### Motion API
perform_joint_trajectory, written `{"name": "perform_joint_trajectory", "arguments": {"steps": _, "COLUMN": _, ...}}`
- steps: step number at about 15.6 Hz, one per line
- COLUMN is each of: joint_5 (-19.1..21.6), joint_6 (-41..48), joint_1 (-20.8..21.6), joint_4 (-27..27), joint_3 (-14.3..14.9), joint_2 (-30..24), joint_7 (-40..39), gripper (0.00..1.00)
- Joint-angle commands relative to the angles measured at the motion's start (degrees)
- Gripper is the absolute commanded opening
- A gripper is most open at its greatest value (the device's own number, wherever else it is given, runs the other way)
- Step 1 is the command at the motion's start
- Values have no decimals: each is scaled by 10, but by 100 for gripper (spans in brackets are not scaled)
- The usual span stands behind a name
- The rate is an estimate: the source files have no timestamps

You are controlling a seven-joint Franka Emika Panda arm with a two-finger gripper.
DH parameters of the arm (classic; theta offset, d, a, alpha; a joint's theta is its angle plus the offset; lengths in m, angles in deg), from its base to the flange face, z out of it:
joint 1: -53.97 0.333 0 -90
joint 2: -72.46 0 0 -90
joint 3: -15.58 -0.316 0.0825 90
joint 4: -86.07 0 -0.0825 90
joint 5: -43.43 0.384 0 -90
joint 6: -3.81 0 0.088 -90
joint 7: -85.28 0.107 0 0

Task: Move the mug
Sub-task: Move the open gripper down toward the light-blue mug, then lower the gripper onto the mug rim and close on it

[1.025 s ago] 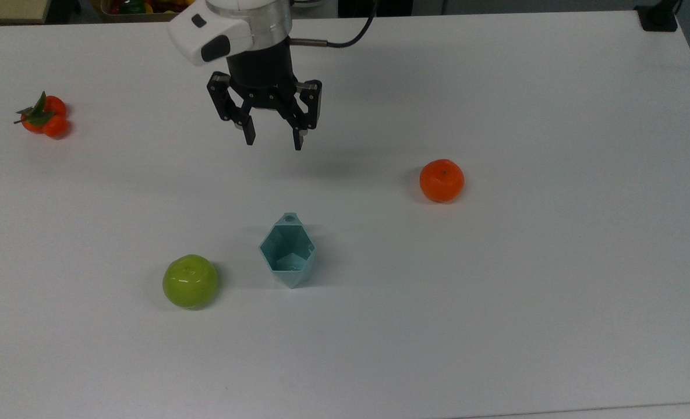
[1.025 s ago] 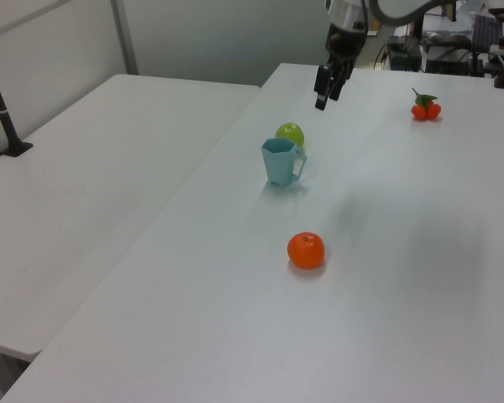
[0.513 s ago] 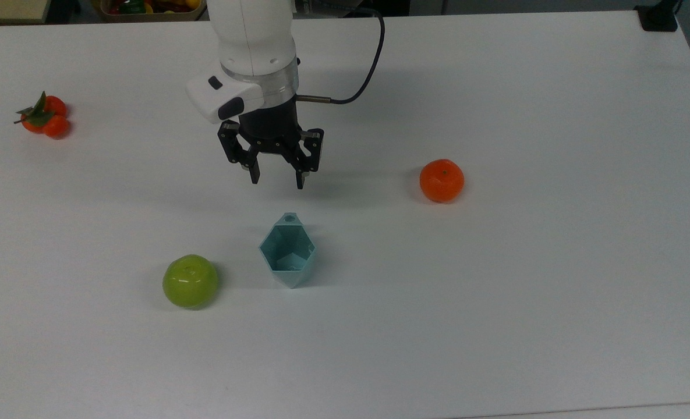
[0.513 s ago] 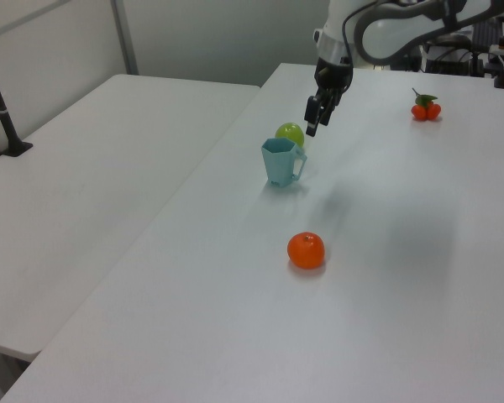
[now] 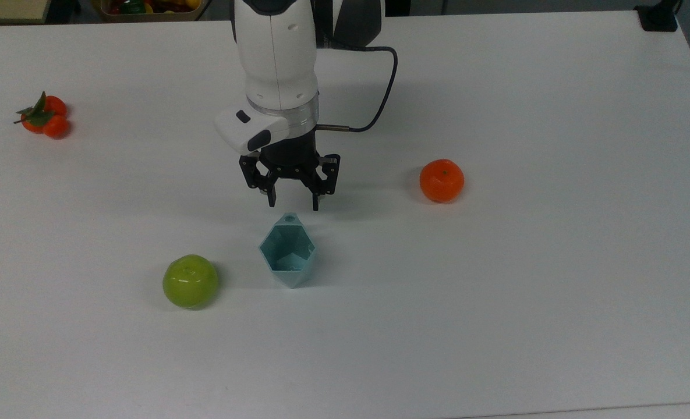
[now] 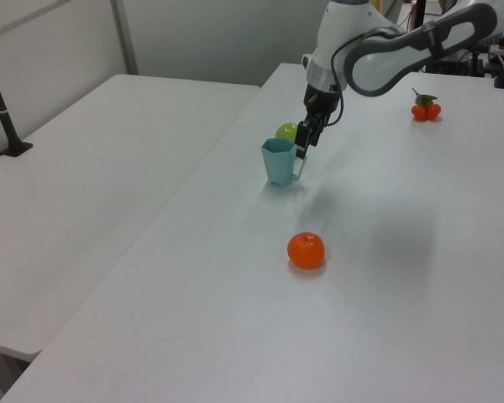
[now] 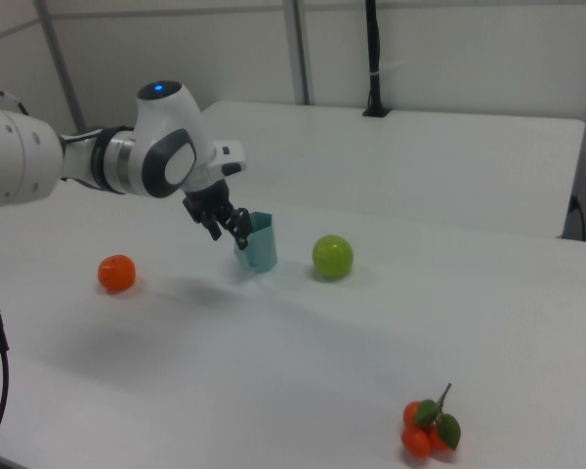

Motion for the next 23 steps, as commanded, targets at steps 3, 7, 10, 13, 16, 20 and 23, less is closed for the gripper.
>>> {"name": "perform_joint_trajectory", "arguments": {"steps": 3, "joint_5": -16, "joint_6": -40, "joint_1": 5, "joint_4": 12, "joint_3": 3, "joint_2": 17, "joint_7": 15, "gripper": 70}}
{"name": "perform_joint_trajectory", "arguments": {"steps": 7, "joint_5": -24, "joint_6": -58, "joint_1": 4, "joint_4": 11, "joint_3": 3, "joint_2": 32, "joint_7": 15, "gripper": 70}}
{"name": "perform_joint_trajectory", "arguments": {"steps": 10, "joint_5": -33, "joint_6": -72, "joint_1": 4, "joint_4": 11, "joint_3": 3, "joint_2": 43, "joint_7": 15, "gripper": 67}}
{"name": "perform_joint_trajectory", "arguments": {"steps": 13, "joint_5": -39, "joint_6": -73, "joint_1": 4, "joint_4": 11, "joint_3": 3, "joint_2": 47, "joint_7": 16, "gripper": 62}}
{"name": "perform_joint_trajectory", "arguments": {"steps": 16, "joint_5": -39, "joint_6": -87, "joint_1": 4, "joint_4": 11, "joint_3": 3, "joint_2": 51, "joint_7": 16, "gripper": 50}}
{"name": "perform_joint_trajectory", "arguments": {"steps": 20, "joint_5": -40, "joint_6": -106, "joint_1": 3, "joint_4": 11, "joint_3": 3, "joint_2": 56, "joint_7": 16, "gripper": 48}}
{"name": "perform_joint_trajectory", "arguments": {"steps": 23, "joint_5": -46, "joint_6": -106, "joint_1": 3, "joint_4": 12, "joint_3": 3, "joint_2": 57, "joint_7": 15, "gripper": 43}}
